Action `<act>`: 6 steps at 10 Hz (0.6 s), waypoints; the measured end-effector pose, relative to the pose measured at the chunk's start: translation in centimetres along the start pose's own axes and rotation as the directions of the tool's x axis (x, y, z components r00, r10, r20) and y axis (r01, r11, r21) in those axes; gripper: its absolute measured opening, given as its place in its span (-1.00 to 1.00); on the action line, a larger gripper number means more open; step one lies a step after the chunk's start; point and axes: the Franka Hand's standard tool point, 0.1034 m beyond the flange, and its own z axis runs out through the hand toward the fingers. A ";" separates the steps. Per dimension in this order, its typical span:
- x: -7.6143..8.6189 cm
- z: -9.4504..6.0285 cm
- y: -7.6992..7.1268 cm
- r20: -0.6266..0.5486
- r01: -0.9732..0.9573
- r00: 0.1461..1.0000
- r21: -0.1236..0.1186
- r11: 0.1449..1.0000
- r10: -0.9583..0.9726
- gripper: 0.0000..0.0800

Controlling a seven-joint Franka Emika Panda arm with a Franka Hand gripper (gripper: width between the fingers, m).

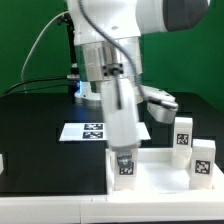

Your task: Assemble square table

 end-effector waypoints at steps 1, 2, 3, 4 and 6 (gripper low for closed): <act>-0.1 0.0 0.0 0.007 -0.144 0.989 -0.003 0.990 0.144 -0.27; 0.0 0.1 0.0 0.011 -0.261 0.965 0.004 0.965 0.261 -0.27; 0.1 0.1 0.0 0.009 -0.313 0.950 0.006 0.950 0.313 -0.27; 0.1 0.1 0.0 0.007 -0.340 0.940 0.011 0.940 0.340 -0.27; 0.1 0.2 0.1 0.005 -0.330 0.944 0.010 0.944 0.330 -0.27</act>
Offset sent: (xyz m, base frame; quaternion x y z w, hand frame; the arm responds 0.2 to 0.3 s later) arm -0.0008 0.0014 -0.0016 0.0293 -0.0015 0.2341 0.9718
